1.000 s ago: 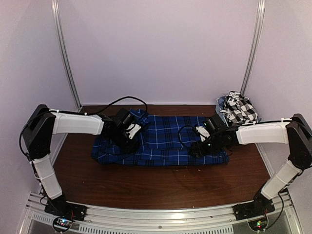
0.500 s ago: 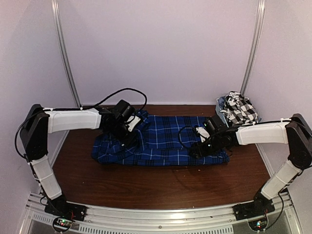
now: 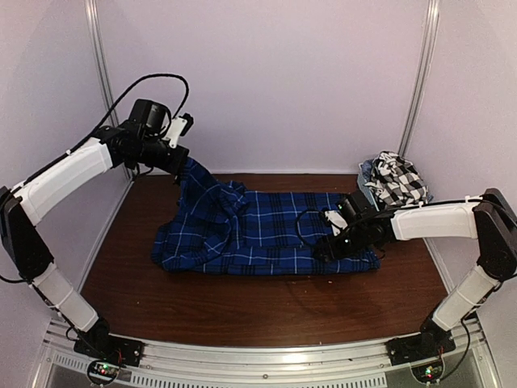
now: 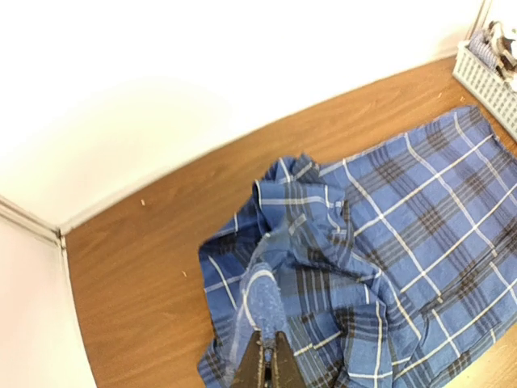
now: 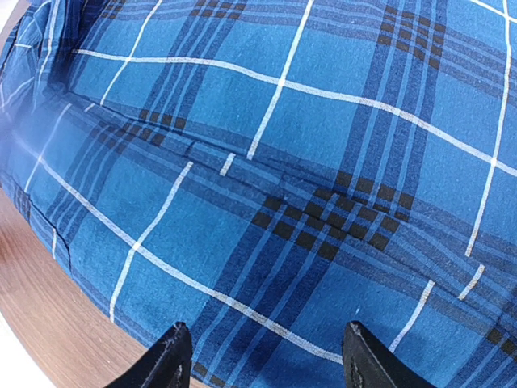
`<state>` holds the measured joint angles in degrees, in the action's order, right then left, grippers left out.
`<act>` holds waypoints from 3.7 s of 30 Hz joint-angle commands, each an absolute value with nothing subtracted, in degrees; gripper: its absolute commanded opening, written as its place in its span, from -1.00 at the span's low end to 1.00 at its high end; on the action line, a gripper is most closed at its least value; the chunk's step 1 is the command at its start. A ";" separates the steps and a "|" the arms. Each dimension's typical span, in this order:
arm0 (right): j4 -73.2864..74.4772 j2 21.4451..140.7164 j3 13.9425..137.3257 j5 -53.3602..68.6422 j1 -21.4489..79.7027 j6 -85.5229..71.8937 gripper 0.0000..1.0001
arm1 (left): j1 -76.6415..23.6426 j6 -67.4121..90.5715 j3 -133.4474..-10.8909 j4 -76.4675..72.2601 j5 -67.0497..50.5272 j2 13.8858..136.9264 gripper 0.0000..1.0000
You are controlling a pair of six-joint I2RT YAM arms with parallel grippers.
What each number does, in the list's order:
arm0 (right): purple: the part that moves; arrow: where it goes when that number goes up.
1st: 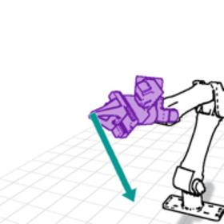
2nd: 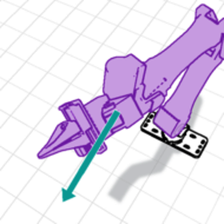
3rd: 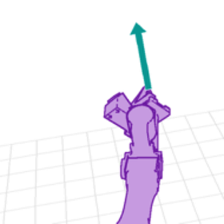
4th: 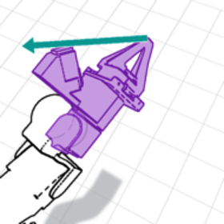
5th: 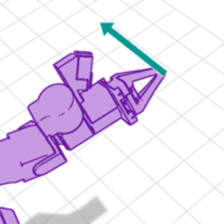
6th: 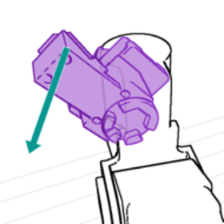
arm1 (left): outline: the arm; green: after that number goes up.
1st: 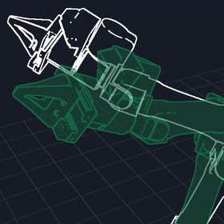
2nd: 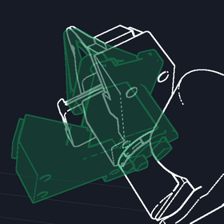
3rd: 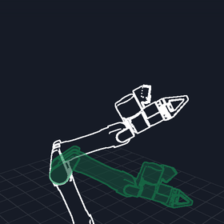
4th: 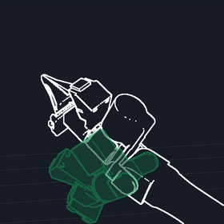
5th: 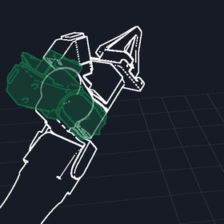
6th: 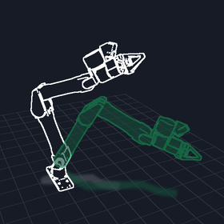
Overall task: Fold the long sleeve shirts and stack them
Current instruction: Pick up the sleeve from the 1/3-folded shirt, then place the sleeve of the 1/3-folded shirt, then smooth out the 1/3-folded shirt at the center of the board.
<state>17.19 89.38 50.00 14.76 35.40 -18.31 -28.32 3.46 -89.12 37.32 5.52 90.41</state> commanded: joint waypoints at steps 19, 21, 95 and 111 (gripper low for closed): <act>16.88 90.23 50.12 13.16 35.72 -18.28 0.30 | -23.38 -0.40 -125.35 47.42 -21.21 104.11 -1.00; 17.10 90.14 49.97 12.89 35.77 -18.12 0.30 | -23.14 -1.23 -128.22 49.70 -22.67 105.72 -1.00; 5.56 87.22 44.12 20.74 35.77 -24.16 0.34 | -42.65 18.68 -62.67 24.04 6.58 99.94 0.40; 4.43 89.69 39.60 19.52 35.76 -25.65 0.34 | -42.70 21.43 -62.93 27.75 18.45 100.20 0.24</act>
